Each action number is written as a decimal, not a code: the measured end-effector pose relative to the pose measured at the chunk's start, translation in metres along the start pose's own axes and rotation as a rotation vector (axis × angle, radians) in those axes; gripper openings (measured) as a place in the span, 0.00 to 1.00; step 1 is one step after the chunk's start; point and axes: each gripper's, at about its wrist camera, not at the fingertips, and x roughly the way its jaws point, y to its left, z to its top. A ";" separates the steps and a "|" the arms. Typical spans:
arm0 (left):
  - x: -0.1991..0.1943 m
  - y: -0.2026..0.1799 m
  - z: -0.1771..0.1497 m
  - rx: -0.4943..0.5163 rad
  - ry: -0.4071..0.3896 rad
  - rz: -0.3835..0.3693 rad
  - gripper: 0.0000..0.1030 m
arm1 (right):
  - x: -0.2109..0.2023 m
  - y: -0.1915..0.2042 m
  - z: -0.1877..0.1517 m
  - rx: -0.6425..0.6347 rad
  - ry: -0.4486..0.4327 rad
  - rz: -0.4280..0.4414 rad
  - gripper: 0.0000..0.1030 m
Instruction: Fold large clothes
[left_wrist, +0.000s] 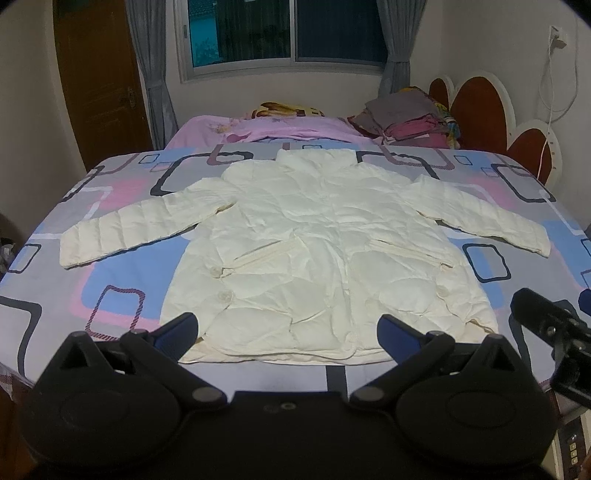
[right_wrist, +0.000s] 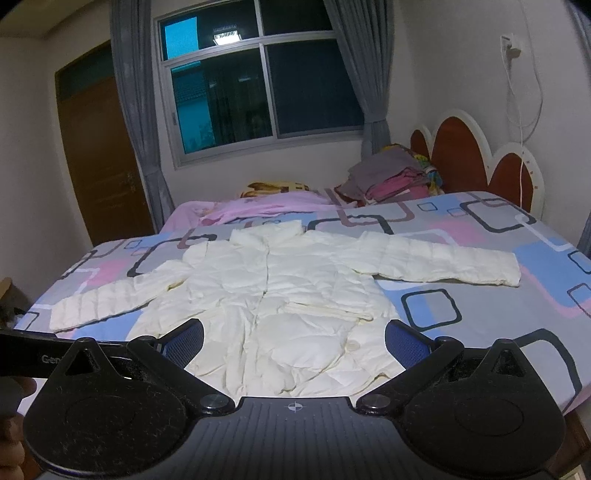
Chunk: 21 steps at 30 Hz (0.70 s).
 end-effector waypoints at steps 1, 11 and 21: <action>0.000 0.000 0.000 0.000 0.000 0.000 1.00 | -0.001 -0.001 0.001 0.000 -0.001 -0.001 1.00; 0.003 -0.003 0.002 -0.005 0.006 -0.004 1.00 | 0.008 -0.003 0.006 0.002 -0.001 -0.004 1.00; 0.007 -0.007 0.003 -0.005 0.012 -0.004 1.00 | 0.015 -0.004 0.008 -0.001 0.005 -0.002 1.00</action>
